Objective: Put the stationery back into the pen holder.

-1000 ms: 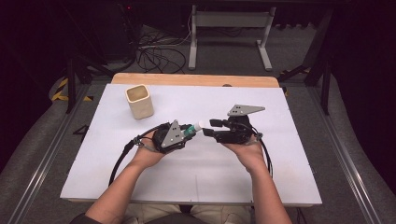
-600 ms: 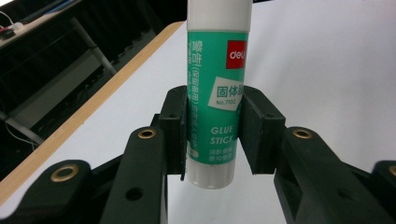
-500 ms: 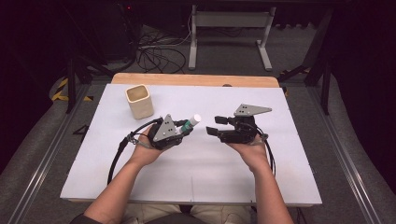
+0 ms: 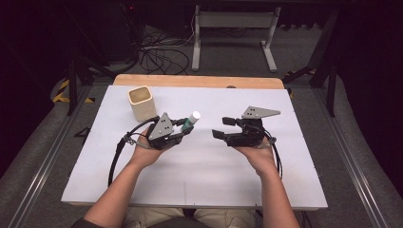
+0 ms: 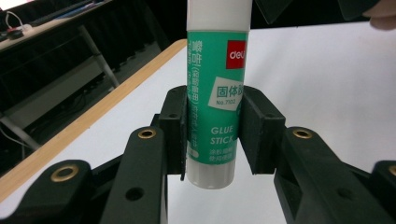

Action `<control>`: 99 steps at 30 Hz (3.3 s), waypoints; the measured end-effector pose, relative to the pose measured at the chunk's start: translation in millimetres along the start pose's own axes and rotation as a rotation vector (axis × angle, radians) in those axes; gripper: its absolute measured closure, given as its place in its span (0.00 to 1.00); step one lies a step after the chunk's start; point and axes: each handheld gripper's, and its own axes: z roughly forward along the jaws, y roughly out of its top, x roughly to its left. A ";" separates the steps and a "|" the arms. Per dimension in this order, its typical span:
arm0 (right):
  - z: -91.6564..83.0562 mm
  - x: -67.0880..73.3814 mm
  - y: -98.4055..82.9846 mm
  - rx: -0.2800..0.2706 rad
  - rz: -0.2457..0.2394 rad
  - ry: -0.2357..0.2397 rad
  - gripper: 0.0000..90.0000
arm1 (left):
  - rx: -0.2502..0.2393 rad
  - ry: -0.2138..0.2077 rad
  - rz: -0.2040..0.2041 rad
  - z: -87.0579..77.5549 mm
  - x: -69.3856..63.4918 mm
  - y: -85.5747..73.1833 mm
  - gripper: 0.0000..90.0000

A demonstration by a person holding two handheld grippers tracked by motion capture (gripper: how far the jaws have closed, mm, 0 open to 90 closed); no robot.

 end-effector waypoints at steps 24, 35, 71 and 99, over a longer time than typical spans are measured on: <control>-12.9 -7.0 -3.9 -0.056 -0.006 -0.008 0.25 | -0.086 0.046 -0.090 -18.9 21.7 -0.2 0.73; -24.0 -12.4 -5.4 -0.095 0.004 -0.024 0.21 | -0.124 0.069 -0.135 -25.9 33.2 -2.4 0.73; -33.4 -16.1 -8.1 -0.123 -0.001 -0.059 0.14 | -0.175 0.224 -0.221 -50.2 74.1 -15.0 0.73; -35.2 -16.5 -8.0 -0.128 -0.002 -0.064 0.14 | -0.190 0.387 -0.302 -69.5 118.1 -40.3 0.73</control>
